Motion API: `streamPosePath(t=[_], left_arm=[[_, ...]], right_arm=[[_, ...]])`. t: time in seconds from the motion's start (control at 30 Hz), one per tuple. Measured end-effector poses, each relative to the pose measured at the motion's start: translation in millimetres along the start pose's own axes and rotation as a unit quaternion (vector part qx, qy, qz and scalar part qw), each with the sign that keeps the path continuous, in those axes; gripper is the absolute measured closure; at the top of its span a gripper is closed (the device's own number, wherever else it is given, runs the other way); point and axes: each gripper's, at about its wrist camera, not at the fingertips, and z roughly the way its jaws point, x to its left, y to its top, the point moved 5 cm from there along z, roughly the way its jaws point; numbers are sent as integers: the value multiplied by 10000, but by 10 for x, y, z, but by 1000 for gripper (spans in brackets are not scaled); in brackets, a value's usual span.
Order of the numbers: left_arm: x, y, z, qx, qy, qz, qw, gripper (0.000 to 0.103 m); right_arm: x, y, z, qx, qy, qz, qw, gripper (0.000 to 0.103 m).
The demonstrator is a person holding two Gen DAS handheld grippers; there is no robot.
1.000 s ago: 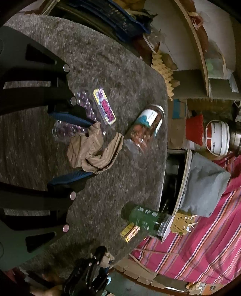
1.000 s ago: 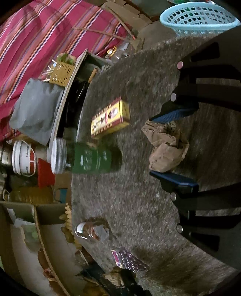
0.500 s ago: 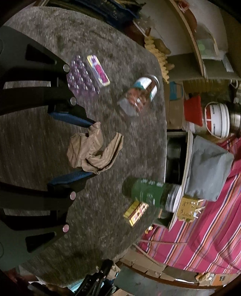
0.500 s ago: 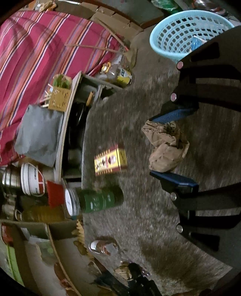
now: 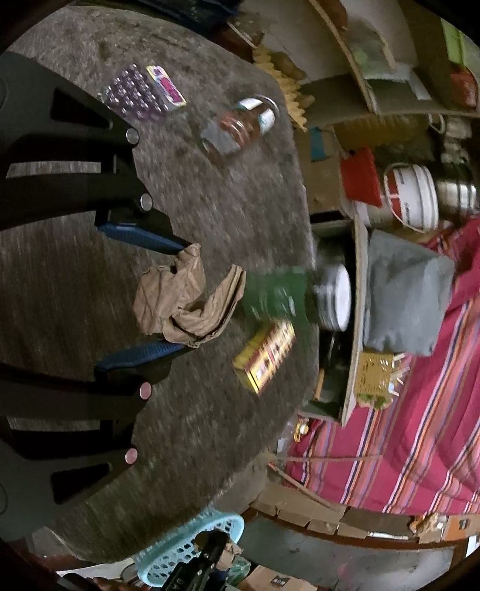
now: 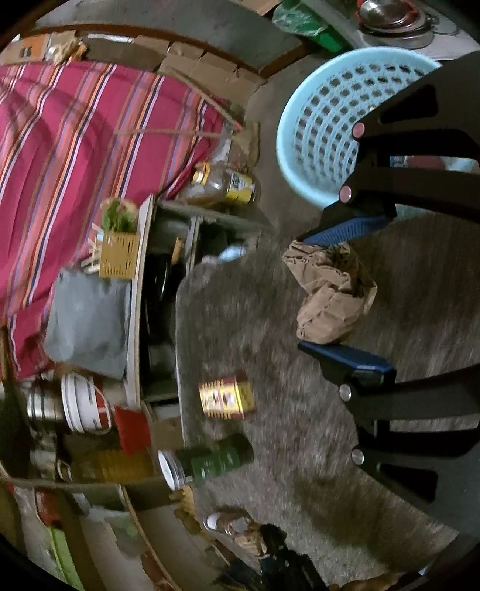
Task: Collect trash
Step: 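Carry both brown papers over the blue basket, then open the right tool to drop its paper while the left tool releases its paper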
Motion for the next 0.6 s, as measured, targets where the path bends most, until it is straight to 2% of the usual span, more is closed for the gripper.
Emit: streamPosePath(t=[0.1, 0.3, 0.43, 0.6], left_arm=[[-247, 98, -85, -227, -22, 207, 9995, 58], [-888, 265, -167, -500, -392, 552, 9965, 58], [-1422, 319, -127, -561, -769, 797, 9923, 58], [-2064, 282, -25, -538, -1254, 963, 9860, 58]], right_arm=[[-256, -16, -55, -52, -143, 158, 9998, 52], [-876, -58, -258, -252, -579, 556, 9965, 52], [-1214, -140, -322, -250, -838, 681, 9938, 52], [-1634, -283, -344, -146, -961, 958, 9906, 52]])
